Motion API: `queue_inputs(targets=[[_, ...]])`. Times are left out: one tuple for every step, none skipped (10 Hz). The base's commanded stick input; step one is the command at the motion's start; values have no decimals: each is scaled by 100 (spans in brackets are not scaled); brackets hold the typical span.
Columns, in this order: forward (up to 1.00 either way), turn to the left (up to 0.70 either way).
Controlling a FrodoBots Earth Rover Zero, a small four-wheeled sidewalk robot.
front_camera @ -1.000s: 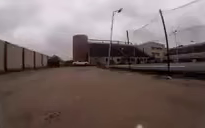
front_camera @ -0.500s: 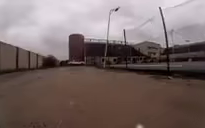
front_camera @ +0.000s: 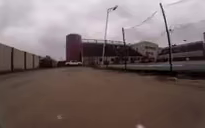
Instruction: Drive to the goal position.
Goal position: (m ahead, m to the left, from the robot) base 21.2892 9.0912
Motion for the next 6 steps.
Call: queue_inputs(targets=[[70,0],[70,0],[70,0],[70,0],[70,0],[70,0]])
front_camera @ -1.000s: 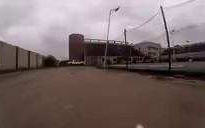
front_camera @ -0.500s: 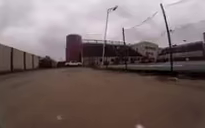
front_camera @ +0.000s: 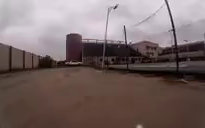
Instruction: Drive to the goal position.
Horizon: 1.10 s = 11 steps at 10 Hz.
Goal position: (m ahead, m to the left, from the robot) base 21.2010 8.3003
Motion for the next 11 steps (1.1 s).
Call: queue_inputs(targets=[[70,0],[70,0],[70,0],[70,0],[70,0],[70,0],[70,0],[70,0],[70,0],[70,0],[70,0]])
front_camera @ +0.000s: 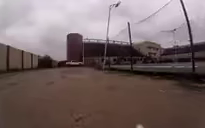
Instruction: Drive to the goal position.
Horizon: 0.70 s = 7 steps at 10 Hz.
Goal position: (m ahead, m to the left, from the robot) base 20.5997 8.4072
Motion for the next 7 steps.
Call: queue_inputs(targets=[[70,0],[70,0],[70,0],[70,0],[70,0],[70,0],[70,0]])
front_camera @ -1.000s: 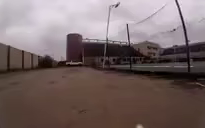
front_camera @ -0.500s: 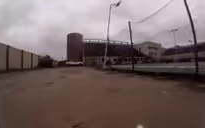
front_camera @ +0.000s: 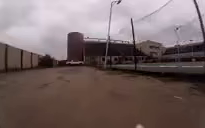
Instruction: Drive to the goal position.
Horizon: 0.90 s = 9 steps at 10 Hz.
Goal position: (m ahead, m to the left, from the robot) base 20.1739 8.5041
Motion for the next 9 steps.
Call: queue_inputs(targets=[[70,0],[70,0],[70,0],[70,0],[70,0],[70,0],[70,0],[70,0],[70,0]])
